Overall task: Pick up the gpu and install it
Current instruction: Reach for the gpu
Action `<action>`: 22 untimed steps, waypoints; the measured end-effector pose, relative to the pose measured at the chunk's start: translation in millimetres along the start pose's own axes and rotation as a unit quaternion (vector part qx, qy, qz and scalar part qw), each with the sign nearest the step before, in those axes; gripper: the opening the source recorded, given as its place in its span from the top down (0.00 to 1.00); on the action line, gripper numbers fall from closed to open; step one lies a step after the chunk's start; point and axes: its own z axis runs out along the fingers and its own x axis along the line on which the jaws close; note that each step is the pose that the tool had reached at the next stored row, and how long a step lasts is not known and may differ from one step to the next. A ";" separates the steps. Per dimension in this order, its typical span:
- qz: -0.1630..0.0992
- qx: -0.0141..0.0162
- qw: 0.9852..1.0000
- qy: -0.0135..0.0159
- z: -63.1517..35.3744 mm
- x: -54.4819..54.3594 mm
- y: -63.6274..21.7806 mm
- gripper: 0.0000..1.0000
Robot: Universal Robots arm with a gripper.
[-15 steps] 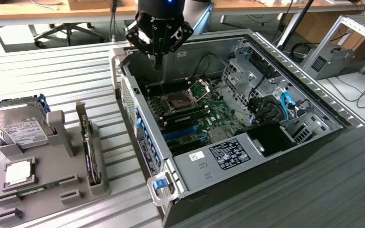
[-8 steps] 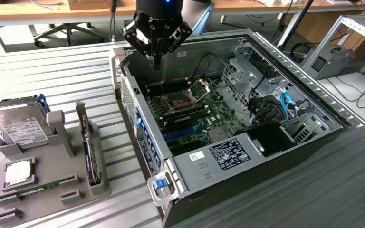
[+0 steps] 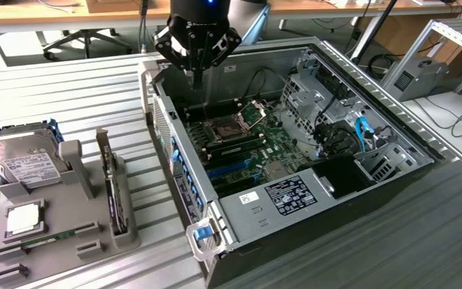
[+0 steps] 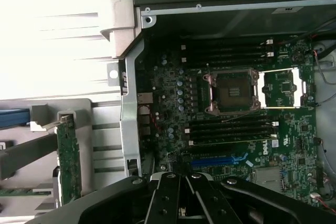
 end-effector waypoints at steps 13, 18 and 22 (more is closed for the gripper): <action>0.000 0.000 1.000 0.000 0.2 1.0 -0.1 0.89; 0.000 0.000 1.000 0.000 0.2 1.8 -0.1 0.89; 0.000 0.000 1.000 0.000 0.2 3.1 -0.2 0.89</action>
